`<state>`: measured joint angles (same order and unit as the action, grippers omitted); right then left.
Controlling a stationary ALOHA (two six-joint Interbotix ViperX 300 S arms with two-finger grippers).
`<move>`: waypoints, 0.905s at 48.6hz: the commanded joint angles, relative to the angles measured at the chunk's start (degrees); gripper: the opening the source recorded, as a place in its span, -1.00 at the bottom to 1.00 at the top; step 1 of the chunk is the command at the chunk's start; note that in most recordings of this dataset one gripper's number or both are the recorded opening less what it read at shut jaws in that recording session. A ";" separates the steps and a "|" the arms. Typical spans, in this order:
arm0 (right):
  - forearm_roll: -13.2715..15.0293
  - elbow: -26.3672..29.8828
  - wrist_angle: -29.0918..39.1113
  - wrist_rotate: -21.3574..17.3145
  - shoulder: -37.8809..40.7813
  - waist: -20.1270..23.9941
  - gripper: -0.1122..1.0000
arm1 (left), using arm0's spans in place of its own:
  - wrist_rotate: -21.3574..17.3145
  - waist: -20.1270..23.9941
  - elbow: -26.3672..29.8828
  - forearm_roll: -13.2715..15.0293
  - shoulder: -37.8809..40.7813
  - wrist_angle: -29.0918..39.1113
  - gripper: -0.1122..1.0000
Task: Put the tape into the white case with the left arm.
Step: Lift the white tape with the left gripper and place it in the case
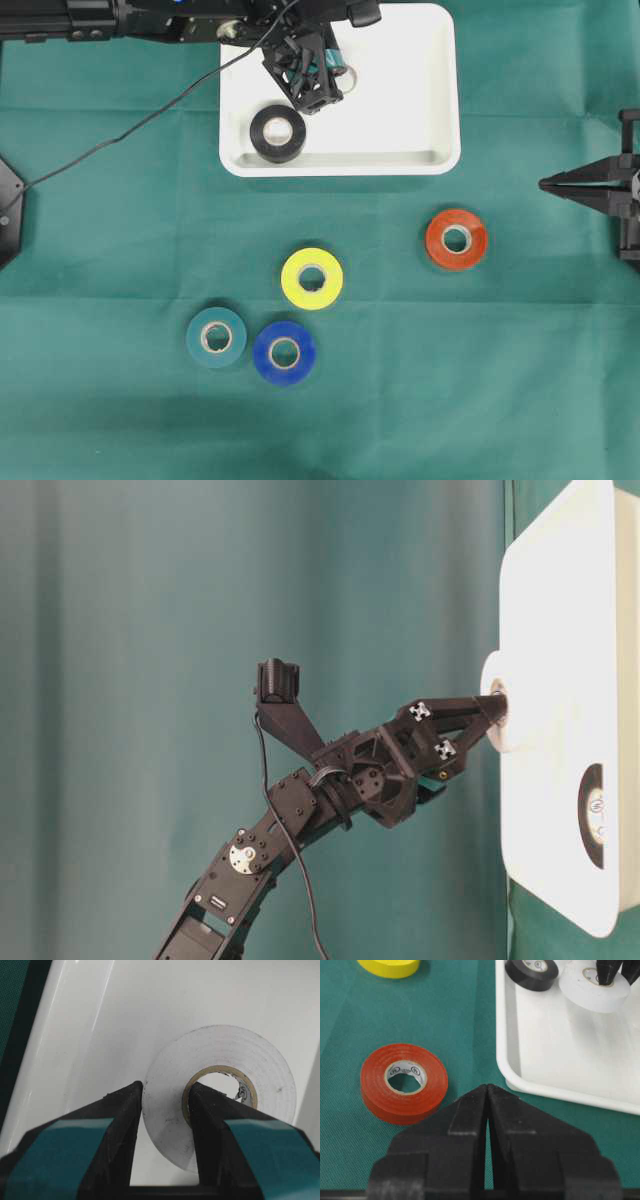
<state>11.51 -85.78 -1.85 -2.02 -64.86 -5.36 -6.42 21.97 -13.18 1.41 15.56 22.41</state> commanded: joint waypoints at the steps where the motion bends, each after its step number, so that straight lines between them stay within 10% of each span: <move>1: 0.09 0.53 -0.53 -0.18 0.53 -0.09 -0.97 | -0.26 0.18 0.70 -0.18 -1.14 -0.53 -0.31; 13: 0.09 0.62 -0.53 -0.18 0.44 -0.09 -0.97 | -0.44 0.18 0.53 -0.18 -1.14 -0.53 -0.29; 24: 0.09 0.62 -0.53 -0.18 0.44 -0.09 -0.97 | -0.44 0.18 0.44 -0.18 -1.23 -0.53 0.73; 44: 0.09 0.62 -0.53 -0.18 0.44 -0.09 -0.97 | -0.35 -0.44 -0.70 -0.18 -2.81 -0.53 0.65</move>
<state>11.51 -85.78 -1.85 -2.11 -64.86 -5.36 -6.86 21.97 -13.97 1.32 15.38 22.24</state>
